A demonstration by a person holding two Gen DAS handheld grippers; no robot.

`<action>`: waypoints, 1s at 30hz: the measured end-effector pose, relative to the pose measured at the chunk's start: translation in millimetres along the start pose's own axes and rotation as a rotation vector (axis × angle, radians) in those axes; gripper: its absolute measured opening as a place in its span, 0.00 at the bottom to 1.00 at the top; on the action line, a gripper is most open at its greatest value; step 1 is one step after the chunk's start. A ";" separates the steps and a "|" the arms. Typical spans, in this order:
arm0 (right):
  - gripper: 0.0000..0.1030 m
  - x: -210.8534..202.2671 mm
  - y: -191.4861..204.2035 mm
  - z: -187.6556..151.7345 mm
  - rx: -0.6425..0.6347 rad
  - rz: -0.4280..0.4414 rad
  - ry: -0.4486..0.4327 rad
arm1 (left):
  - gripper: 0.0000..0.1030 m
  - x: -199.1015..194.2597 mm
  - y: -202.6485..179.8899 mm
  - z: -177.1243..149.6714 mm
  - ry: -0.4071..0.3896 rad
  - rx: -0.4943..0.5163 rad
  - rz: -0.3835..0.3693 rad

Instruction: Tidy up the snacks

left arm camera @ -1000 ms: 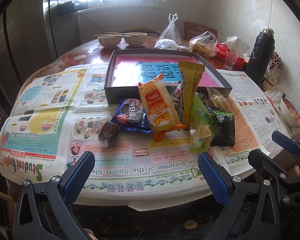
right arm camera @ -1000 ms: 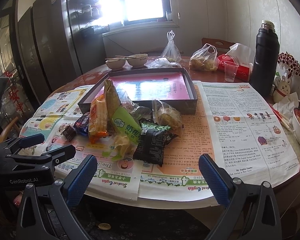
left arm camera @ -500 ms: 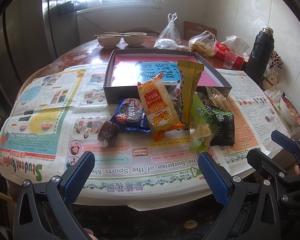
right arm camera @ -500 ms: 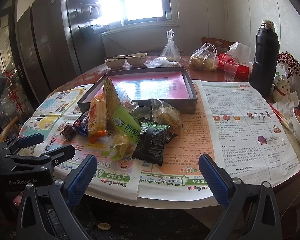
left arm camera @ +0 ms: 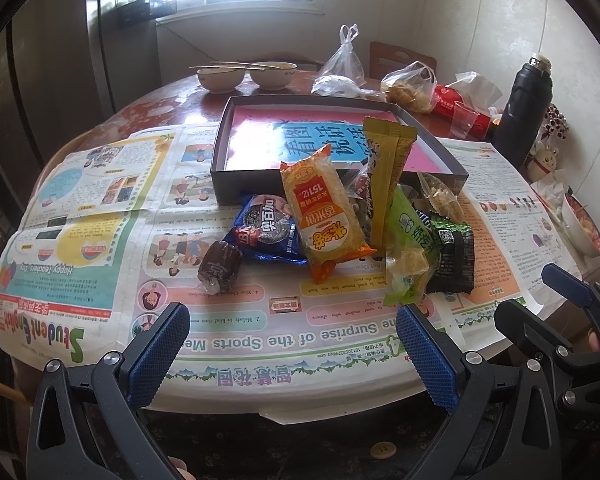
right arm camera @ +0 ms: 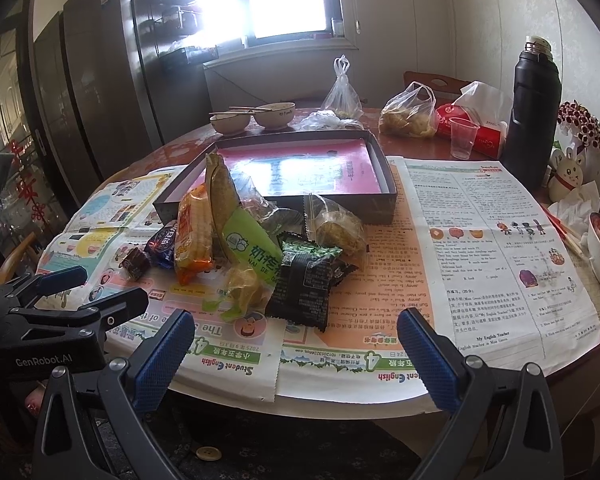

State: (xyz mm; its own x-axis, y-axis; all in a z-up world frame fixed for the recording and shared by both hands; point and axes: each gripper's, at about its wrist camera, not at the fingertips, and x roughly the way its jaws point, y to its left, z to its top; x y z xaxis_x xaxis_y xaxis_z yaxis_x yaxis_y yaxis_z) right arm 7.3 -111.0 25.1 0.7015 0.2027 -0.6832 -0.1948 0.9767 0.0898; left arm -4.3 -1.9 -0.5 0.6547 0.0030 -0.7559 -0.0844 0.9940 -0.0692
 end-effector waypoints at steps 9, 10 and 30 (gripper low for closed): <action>0.99 5.2 -2.1 2.3 0.009 -0.003 0.008 | 1.00 5.5 14.9 4.3 0.007 -0.027 0.014; 0.99 6.6 -3.4 2.9 0.013 -0.005 0.011 | 1.00 6.7 17.4 4.8 0.009 -0.032 0.017; 0.94 50.0 -17.9 12.3 0.074 -0.017 0.090 | 0.99 46.1 70.9 16.0 0.056 -0.113 0.057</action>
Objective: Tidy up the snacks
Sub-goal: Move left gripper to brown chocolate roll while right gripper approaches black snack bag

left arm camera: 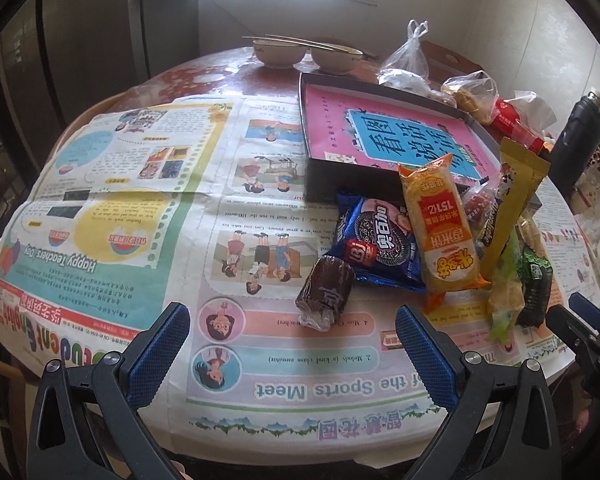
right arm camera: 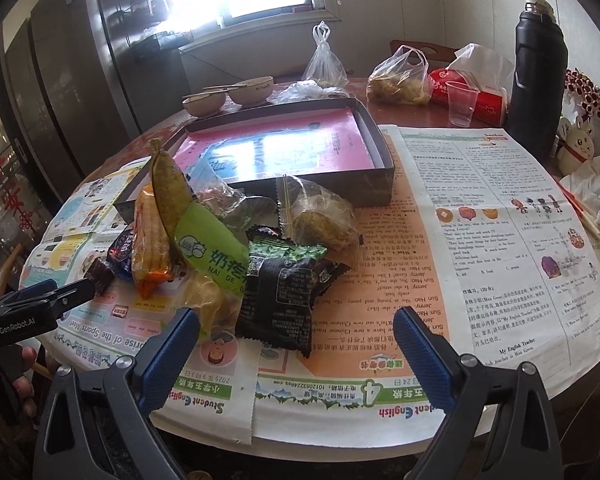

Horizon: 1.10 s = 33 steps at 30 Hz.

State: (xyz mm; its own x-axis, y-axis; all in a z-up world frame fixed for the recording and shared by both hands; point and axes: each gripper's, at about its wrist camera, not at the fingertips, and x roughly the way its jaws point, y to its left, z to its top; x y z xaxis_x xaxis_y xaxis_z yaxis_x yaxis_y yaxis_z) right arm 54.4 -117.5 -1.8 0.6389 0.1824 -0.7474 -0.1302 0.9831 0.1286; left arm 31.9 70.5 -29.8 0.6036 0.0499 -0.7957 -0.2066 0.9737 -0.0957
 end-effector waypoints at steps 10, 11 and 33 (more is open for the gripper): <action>0.76 20.6 -1.6 5.0 0.017 -0.002 0.039 | 0.96 12.1 -2.4 3.3 0.019 0.014 -0.041; 0.75 22.1 -1.6 5.7 0.016 -0.005 0.039 | 0.96 12.5 -2.9 4.1 0.019 0.015 -0.042; 0.40 14.9 -9.8 12.2 -0.004 0.048 -0.016 | 0.28 20.9 -6.4 10.9 0.019 0.025 -0.114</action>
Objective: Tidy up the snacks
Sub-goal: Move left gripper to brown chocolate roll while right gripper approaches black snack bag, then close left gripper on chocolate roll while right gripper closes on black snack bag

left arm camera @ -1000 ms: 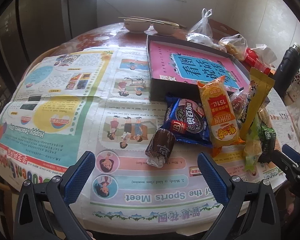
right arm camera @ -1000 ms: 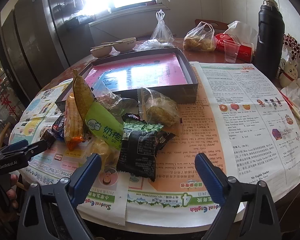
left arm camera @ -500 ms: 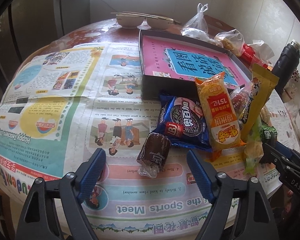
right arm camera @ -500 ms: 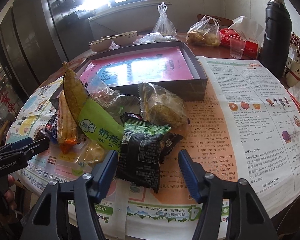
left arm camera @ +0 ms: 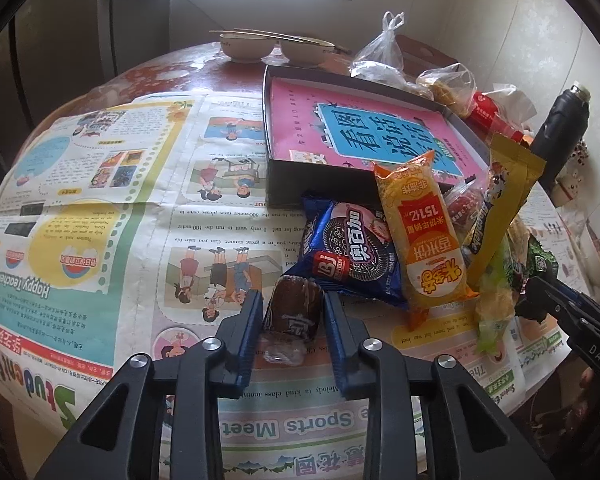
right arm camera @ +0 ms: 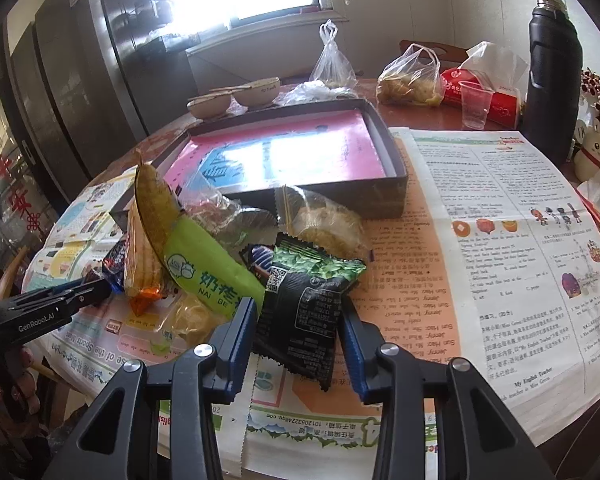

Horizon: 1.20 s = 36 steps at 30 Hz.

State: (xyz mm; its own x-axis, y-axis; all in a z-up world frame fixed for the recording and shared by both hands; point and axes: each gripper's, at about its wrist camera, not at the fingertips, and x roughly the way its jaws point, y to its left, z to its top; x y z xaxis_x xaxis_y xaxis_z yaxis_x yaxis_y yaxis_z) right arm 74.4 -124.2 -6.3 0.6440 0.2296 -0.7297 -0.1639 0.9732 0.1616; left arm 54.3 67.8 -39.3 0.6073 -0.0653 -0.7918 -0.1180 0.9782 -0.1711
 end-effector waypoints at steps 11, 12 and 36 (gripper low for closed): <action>0.40 -15.3 -6.6 18.8 -0.001 -0.017 -0.072 | 0.17 -24.2 8.6 16.0 -0.068 -0.040 -0.022; 0.40 -15.8 -7.1 21.5 -0.002 -0.018 -0.079 | 0.17 -25.7 8.5 19.6 -0.080 -0.039 -0.022; 0.39 -12.5 -9.0 30.5 0.005 -0.003 -0.096 | 0.45 -10.7 22.6 -7.1 0.031 0.038 0.047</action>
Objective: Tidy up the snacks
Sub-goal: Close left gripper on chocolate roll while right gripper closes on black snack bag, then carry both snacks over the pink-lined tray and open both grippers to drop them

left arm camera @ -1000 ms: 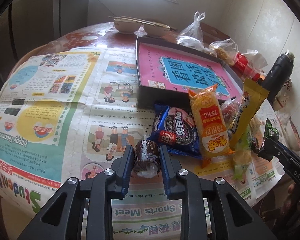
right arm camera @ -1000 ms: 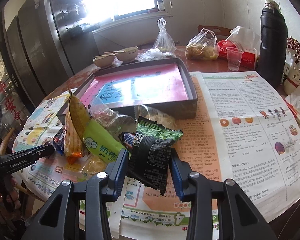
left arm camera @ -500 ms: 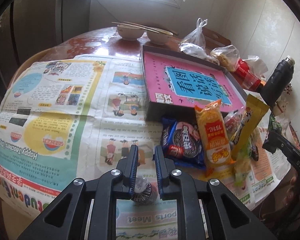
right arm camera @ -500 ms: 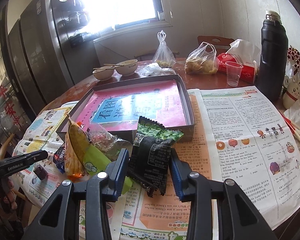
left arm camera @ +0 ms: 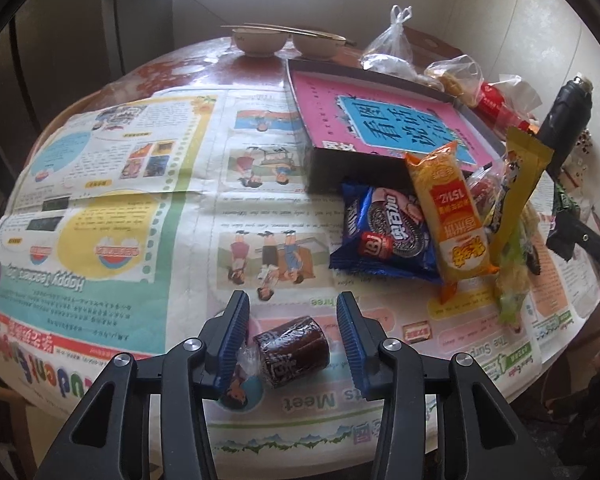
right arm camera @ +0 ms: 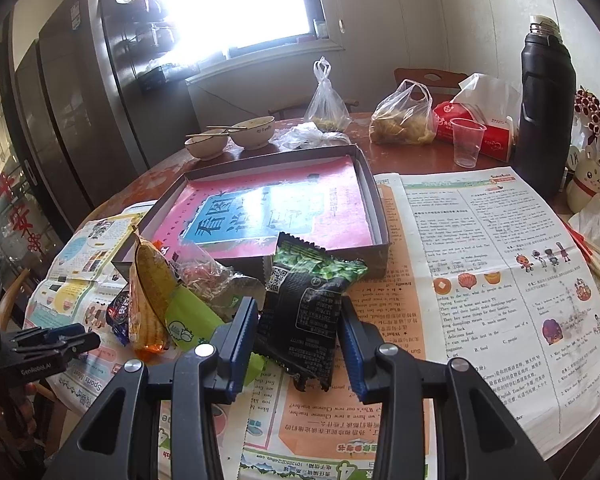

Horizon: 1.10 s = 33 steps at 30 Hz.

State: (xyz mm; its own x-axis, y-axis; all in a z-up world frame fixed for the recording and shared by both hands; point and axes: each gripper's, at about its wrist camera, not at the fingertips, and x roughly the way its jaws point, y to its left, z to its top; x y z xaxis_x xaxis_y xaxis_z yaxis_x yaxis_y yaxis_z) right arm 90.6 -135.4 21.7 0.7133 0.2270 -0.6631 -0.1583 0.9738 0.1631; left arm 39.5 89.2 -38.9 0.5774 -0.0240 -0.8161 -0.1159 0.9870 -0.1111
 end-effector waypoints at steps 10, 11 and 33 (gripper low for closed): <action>0.39 -2.2 3.0 -0.6 0.003 0.019 -0.003 | 0.35 -5.3 0.6 -19.5 -0.126 0.015 0.057; 0.39 -3.0 2.4 -0.3 0.005 0.017 -0.006 | 0.35 -5.9 2.3 -20.6 -0.136 0.007 0.057; 0.39 6.6 1.0 34.2 -0.013 0.021 -0.069 | 0.35 -16.7 -14.1 72.4 -0.269 -0.037 -0.061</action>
State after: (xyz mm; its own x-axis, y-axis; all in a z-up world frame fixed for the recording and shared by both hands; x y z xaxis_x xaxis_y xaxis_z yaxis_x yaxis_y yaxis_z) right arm 118.4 -133.3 42.4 0.7547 0.2467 -0.6079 -0.1824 0.9690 0.1669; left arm 90.0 87.2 17.4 0.7777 -0.0356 -0.6277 -0.1006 0.9785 -0.1802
